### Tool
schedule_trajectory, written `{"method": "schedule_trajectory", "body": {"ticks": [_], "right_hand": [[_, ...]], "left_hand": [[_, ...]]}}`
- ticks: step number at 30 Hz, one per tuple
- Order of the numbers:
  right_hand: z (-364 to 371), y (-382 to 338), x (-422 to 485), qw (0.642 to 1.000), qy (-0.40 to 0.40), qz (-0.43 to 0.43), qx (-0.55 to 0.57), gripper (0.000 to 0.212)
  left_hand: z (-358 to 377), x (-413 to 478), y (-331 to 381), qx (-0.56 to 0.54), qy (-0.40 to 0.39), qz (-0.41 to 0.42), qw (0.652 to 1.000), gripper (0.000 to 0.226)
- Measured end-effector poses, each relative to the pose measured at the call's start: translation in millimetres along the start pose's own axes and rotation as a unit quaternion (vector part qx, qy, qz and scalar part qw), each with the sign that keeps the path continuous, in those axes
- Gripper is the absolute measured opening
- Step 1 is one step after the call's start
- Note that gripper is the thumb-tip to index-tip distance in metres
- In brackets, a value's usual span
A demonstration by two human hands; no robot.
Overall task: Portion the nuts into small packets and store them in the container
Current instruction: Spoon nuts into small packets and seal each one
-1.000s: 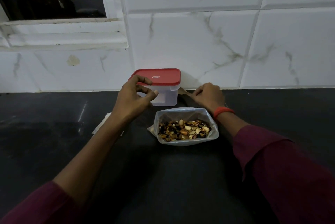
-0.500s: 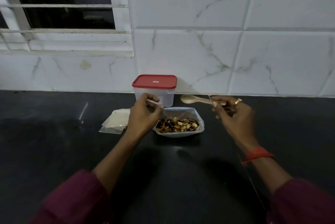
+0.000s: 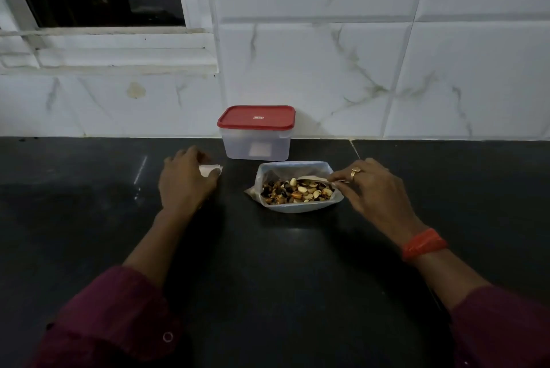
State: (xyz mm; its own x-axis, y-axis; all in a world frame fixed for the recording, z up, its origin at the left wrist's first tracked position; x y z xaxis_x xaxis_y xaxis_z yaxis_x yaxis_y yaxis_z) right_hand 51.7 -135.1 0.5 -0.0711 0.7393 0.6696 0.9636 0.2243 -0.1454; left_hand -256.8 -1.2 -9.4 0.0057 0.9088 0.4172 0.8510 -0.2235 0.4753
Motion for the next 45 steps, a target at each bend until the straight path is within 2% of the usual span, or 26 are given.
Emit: {"method": "schedule_trajectory", "body": {"ticks": [2, 5, 7, 10, 14, 17, 21, 23, 25, 32, 36, 45], "right_hand": [[1.8, 5.0, 0.7, 0.999, -0.011, 0.042, 0.0, 0.021], [3.2, 9.3, 0.6, 0.995, -0.035, 0.088, 0.004, 0.021], [-6.2, 6.9, 1.9, 0.995, -0.012, 0.101, 0.02, 0.026], [-22.1, -9.3, 7.9, 0.994, 0.042, 0.097, 0.029, 0.028], [-11.9, -26.4, 16.2, 0.995, 0.012, 0.092, -0.042, 0.02], [-9.7, -16.2, 12.1, 0.994, -0.004, 0.109, -0.021, 0.016], [-21.5, 5.2, -0.6, 0.989, 0.056, 0.138, -0.001, 0.01], [-21.3, 2.5, -6.4, 0.99, 0.075, 0.122, -0.011, 0.01], [-18.8, -10.0, -10.0, 0.993, 0.084, 0.079, -0.013, 0.012], [-10.3, -50.7, -11.8, 0.996, 0.075, -0.048, 0.02, 0.014], [-6.5, -49.9, -11.5, 0.996, 0.064, -0.056, 0.02, 0.015], [-4.5, -48.7, -12.2, 0.996, 0.063, -0.056, 0.028, 0.013]], "left_hand": [[2.6, 4.1, -18.5, 0.05, -0.012, -0.028, 0.998, 0.044], [9.8, 5.3, -34.9, 0.059, -0.048, -0.073, 0.994, 0.054], [15.0, 3.1, -38.0, 0.054, -0.079, -0.085, 0.992, 0.053], [15.6, -0.8, -37.6, 0.049, -0.093, -0.085, 0.991, 0.046], [17.4, -1.3, -33.3, 0.056, -0.099, -0.068, 0.991, 0.042], [22.5, 0.7, -30.3, 0.062, -0.112, -0.056, 0.99, 0.041], [28.9, 2.4, -27.4, 0.072, -0.119, -0.047, 0.989, 0.049], [29.4, 0.1, -26.7, 0.078, -0.12, -0.053, 0.988, 0.063], [27.7, -1.8, -23.8, 0.094, -0.117, -0.05, 0.987, 0.066], [21.9, 1.4, -10.3, 0.101, -0.108, -0.016, 0.989, 0.032], [21.0, -0.6, -0.1, 0.133, -0.115, 0.017, 0.984, 0.029], [11.4, 1.1, -1.0, 0.116, -0.096, 0.013, 0.989, 0.023]]}}
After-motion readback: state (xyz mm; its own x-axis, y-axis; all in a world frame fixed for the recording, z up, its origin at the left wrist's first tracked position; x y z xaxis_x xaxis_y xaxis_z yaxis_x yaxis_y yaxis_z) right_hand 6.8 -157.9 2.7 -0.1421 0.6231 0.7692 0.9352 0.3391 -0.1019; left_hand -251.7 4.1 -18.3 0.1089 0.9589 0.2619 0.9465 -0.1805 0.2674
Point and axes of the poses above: each hand's wrist, its own x-axis towards the middle knuckle, its own z-axis out of the palm, y = z × x, the point moved 9 cm from there along x, towards the middle knuckle, and after that the axes turned 1 degree about z, right-handed, at the moved point
